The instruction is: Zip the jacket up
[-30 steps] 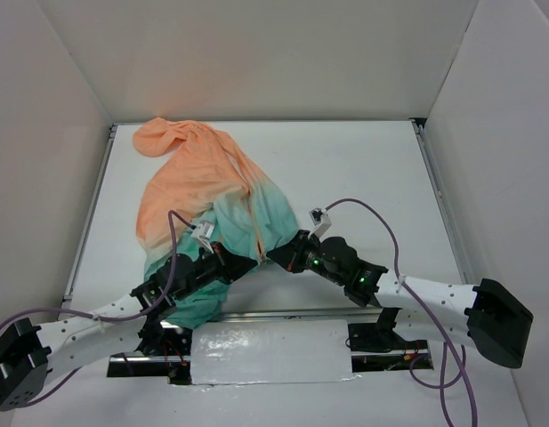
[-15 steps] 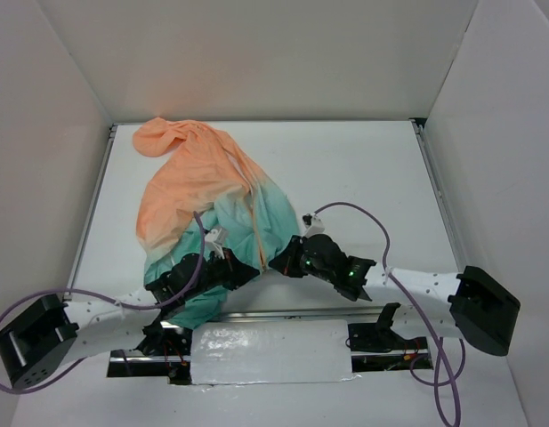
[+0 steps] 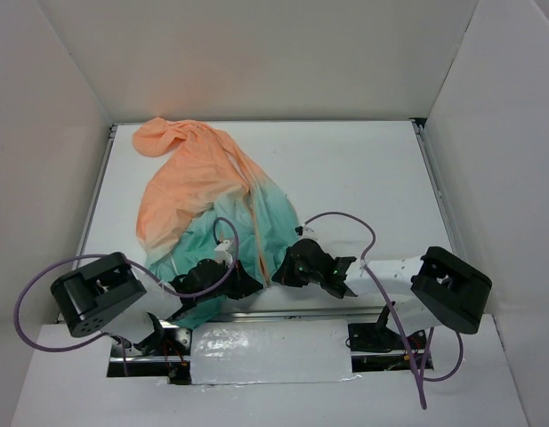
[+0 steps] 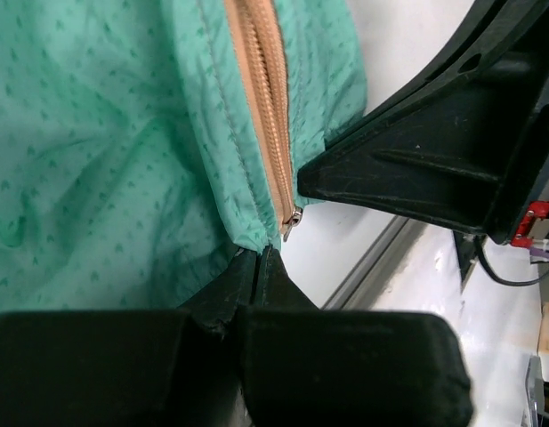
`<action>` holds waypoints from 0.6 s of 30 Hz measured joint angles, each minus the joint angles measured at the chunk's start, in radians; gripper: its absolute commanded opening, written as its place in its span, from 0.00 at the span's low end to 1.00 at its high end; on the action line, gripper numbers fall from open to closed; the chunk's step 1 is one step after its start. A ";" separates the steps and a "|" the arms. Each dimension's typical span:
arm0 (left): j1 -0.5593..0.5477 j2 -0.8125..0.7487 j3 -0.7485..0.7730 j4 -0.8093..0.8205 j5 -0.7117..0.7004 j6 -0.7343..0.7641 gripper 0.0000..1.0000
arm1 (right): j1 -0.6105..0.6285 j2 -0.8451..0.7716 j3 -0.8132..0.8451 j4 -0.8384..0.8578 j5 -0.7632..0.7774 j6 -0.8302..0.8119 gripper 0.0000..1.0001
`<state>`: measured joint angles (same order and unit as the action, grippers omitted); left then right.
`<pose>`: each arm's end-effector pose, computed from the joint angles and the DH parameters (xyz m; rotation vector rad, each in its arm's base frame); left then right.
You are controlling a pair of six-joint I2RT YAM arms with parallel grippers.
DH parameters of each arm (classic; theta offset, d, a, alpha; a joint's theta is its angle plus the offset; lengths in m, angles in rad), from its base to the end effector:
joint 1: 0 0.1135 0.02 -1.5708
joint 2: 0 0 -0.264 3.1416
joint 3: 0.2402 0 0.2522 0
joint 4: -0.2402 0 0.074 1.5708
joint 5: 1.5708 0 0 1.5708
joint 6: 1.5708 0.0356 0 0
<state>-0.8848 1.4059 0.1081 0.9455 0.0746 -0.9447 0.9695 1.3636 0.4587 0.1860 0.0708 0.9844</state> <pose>0.1267 -0.1590 0.1164 -0.0084 2.1498 -1.2373 0.1416 0.2019 0.1442 0.0581 2.4676 0.8792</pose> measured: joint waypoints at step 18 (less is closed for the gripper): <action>-0.006 0.124 0.018 0.095 0.034 -0.055 0.00 | -0.004 -0.068 -0.031 0.013 -0.018 -0.009 0.39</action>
<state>-0.8906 1.5303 0.1257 1.0405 0.1089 -0.9993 0.9657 1.2961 0.4274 0.1986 0.0532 0.9756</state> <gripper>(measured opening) 0.053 0.352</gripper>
